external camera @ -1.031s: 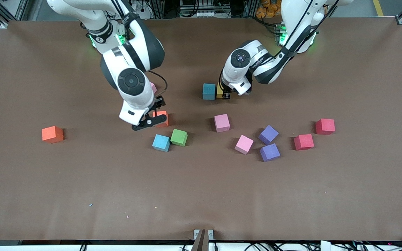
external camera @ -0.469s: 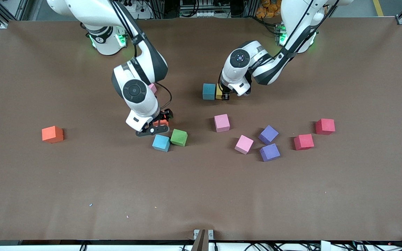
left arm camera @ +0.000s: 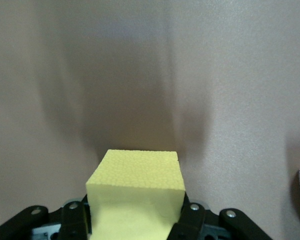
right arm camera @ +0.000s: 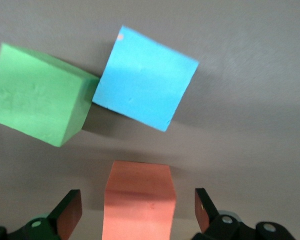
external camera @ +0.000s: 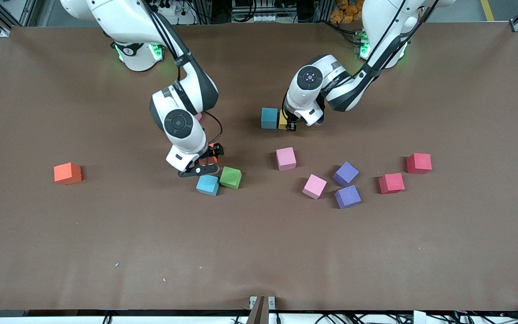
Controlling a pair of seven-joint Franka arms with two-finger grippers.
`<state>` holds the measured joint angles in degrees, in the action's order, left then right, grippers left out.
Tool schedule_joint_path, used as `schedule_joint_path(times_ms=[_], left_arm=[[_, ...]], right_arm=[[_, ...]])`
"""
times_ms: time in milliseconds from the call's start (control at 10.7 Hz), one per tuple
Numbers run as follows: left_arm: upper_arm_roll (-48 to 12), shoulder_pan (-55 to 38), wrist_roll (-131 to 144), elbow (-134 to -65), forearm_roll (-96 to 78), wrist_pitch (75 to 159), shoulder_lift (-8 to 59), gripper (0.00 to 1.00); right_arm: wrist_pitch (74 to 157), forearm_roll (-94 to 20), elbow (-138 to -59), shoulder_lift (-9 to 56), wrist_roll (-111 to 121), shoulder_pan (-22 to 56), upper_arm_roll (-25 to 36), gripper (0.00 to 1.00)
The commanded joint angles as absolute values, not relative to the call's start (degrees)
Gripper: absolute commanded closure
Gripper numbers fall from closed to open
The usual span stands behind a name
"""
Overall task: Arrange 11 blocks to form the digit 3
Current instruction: 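Lower the right gripper onto the orange block and grasp it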
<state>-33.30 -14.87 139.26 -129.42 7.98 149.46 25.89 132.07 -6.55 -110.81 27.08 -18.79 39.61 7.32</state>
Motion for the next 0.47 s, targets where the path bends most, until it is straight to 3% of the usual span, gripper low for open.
schedule_joint_path(times_ms=[0,375], left_arm=[[-32.78,-15.56,141.5,-128.23,10.02,150.03,27.16,1.0],[-32.78,-15.56,143.7,-127.53,12.48,149.94,28.03,1.0]], right_arm=[[135.96,-7.65,-114.69,26.37,-20.57,41.22,7.38,0.0],[136.32,-7.65,-116.54,26.37,-20.39,41.83,7.29,0.0]])
